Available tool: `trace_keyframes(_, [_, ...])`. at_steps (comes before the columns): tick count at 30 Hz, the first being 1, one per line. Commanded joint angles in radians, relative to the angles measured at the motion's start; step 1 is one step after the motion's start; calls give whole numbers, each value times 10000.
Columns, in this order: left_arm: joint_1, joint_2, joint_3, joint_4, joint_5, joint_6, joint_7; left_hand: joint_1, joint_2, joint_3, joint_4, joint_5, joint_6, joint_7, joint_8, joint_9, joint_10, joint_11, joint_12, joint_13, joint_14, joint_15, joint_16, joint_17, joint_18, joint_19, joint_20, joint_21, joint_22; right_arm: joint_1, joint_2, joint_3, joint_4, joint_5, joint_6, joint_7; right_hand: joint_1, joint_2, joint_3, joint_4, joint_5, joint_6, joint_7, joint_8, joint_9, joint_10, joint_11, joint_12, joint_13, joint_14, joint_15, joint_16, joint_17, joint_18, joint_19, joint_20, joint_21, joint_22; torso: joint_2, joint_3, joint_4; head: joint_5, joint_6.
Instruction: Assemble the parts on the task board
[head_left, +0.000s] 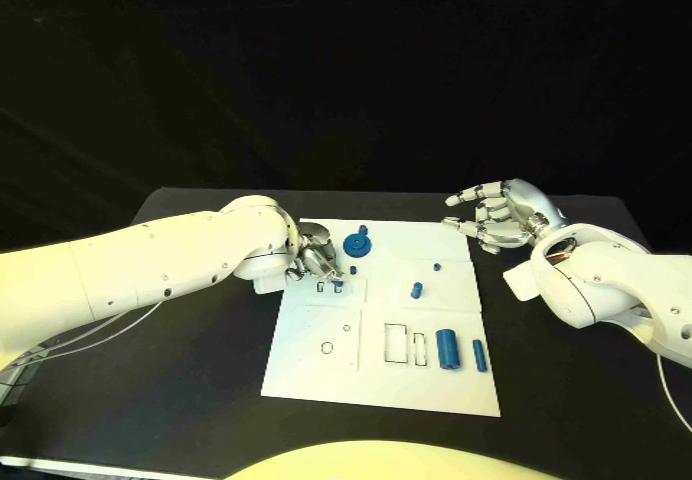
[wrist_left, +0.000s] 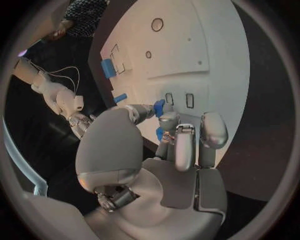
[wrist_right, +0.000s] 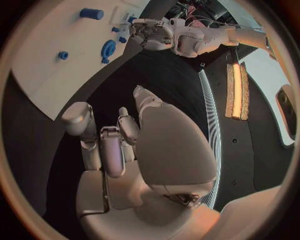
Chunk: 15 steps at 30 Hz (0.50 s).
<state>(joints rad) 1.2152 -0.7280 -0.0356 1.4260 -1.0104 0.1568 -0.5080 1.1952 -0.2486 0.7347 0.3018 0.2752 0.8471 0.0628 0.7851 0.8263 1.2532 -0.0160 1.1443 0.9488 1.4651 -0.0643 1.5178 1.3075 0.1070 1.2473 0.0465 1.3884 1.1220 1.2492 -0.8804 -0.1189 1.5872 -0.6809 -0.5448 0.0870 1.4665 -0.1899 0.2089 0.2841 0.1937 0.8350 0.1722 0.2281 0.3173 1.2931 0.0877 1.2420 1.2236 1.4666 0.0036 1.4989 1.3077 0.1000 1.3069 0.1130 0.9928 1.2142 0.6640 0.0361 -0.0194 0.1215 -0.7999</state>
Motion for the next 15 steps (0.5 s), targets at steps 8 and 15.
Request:
trace_keyframes(8, [-4, 117, -69, -68, -394, 225, -60, -200, -17, 2130, -2205, 111, 148, -92, 1, 83, -20, -33, -189, -220, 750, -90, 50, 1683, -122, 85, -23, 43, 24, -17, 6, 5, 2, -11, 135, 42, 33, 57, 19, 11, 72, -84, 13, -16, -26, -54, -12, -59, -9, 533, 84, -37, 881, 185, -47, 20, -59, -7, -4, 4, 13, 8, -49])
trace_keyframes(15, [-5, 162, -115, -79, -486, 469, -82, -284, -32, 2163, -2307, 242, 181, -109, 2, 114, 38, -52, -212, -240, 763, -110, 58, 1708, -128, 121, -46, 58, 57, -29, 4, 5, 4, -11, 142, 43, 33, 57, 19, 11, 72, -84, 13, -16, -26, -54, -12, -59, -9, 533, 84, -37, 881, 185, -47, 20, -59, -7, -6, 8, 9, 19, -85])
